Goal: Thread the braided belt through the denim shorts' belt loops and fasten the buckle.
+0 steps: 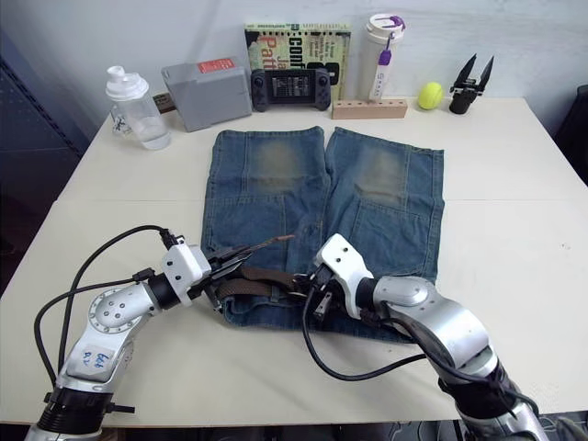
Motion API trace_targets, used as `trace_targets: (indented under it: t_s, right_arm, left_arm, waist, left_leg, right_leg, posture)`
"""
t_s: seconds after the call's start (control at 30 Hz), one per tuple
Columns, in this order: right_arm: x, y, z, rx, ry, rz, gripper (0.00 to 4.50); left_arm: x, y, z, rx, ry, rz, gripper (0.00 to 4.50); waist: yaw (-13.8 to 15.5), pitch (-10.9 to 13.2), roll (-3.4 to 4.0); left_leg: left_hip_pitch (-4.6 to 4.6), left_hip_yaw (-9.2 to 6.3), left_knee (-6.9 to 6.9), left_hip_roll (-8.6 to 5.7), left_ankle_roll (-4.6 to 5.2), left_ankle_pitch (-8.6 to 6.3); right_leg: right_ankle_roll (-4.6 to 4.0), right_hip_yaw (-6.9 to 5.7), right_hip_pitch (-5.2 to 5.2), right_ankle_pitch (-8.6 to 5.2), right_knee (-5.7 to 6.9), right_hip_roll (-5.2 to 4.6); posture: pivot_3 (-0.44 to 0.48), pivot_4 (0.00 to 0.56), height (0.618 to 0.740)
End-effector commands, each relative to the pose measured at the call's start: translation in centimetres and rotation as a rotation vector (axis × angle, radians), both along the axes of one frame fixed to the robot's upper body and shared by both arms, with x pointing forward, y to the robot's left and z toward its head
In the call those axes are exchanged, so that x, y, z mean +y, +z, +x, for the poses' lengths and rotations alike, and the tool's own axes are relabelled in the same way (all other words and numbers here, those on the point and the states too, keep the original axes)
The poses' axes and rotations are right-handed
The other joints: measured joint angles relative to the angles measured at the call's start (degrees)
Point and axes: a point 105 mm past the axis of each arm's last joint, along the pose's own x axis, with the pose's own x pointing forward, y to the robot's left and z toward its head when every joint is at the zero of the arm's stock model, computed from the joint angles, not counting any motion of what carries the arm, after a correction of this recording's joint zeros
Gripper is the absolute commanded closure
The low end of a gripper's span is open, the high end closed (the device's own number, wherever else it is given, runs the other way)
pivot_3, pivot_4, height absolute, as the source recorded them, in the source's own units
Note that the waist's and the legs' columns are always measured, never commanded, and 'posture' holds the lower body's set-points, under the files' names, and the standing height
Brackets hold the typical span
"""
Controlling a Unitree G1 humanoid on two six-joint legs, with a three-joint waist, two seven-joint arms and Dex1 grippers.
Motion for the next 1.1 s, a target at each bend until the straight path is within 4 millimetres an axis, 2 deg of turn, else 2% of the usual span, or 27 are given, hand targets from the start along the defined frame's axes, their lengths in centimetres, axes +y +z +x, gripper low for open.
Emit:
trace_targets:
  t_s: [0.03, 0.23, 0.53, 0.67, 1.1]
  right_arm:
    - [0.6, -0.4, 0.3, 0.011, 0.025, -0.033, 4.43]
    - [1.0, -1.7, -0.2, 0.093, 0.088, -0.108, 4.43]
    - [0.3, -3.5, -0.4, 0.111, 0.118, -0.256, 4.43]
    - [0.4, -4.6, -0.7, 0.129, 0.126, -0.292, 4.43]
    - [-1.2, -7.5, -2.1, 0.078, 0.212, -0.566, 4.43]
  left_arm:
    - [-0.3, 1.1, -0.1, -0.058, -0.012, 0.004, 4.50]
    - [-0.6, 1.5, 0.2, -0.080, -0.025, 0.016, 4.50]
    - [-1.8, 3.5, 1.1, -0.145, -0.085, 0.022, 4.50]
    - [-3.2, 4.3, 1.0, -0.168, -0.166, 0.047, 4.50]
    - [-7.5, 8.8, 2.1, -0.238, -0.356, 0.014, 4.50]
  waist:
    - [0.0, 0.0, 0.00]
    - [-0.1, 0.0, 0.00]
    - [-0.1, 0.0, 0.00]
    - [0.0, 0.0, -0.04]
    - [0.4, -0.4, 0.05]
  left_leg:
    - [0.00, 0.00, -0.01, 0.00, 0.00, 0.00]
    - [0.01, 0.00, 0.00, 0.01, 0.00, 0.00]
    - [0.04, -0.01, 0.00, 0.00, 0.00, 0.00]
    - [0.05, -0.01, 0.02, 0.00, 0.00, 0.00]
    - [0.08, -0.01, 0.08, -0.05, 0.00, 0.00]
  right_leg:
    - [0.00, 0.00, 0.00, 0.00, 0.00, 0.00]
    - [0.00, 0.00, 0.00, 0.00, 0.01, 0.01]
    - [0.00, -0.02, 0.04, 0.00, 0.00, 0.00]
    - [0.00, -0.04, 0.07, 0.00, 0.01, 0.00]
    - [0.00, -0.11, 0.22, 0.00, -0.06, -0.01]
  posture:
    - [0.000, 0.150, 0.726]
    - [0.000, 0.150, 0.726]
    - [0.000, 0.150, 0.726]
    - [0.000, 0.150, 0.726]
    - [0.000, 0.150, 0.726]
